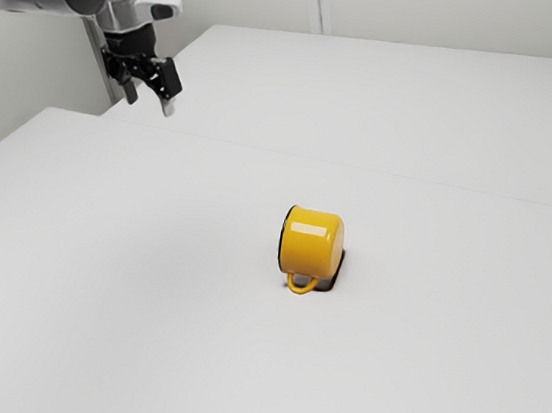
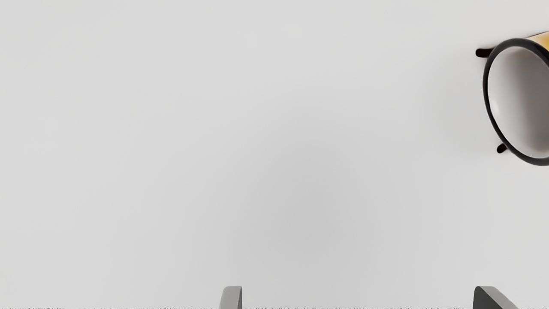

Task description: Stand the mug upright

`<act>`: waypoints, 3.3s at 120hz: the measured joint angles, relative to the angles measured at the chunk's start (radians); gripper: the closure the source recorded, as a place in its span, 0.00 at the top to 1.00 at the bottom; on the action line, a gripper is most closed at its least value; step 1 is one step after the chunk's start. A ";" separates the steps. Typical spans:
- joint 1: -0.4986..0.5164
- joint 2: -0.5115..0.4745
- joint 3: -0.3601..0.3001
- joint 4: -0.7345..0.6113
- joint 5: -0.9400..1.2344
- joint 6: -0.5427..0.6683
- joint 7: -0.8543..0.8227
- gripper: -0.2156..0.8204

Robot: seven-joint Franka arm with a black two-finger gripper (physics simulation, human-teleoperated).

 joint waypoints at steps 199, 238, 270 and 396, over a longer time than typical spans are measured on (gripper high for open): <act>-0.111 0.164 0.055 -0.424 -1.120 0.318 0.048 0.77; -0.128 0.216 0.053 -0.418 -1.162 0.338 0.100 0.77; -0.158 0.230 0.052 -0.413 -1.250 0.344 0.149 0.73; -0.196 0.023 0.003 -0.427 -0.633 0.417 0.091 0.03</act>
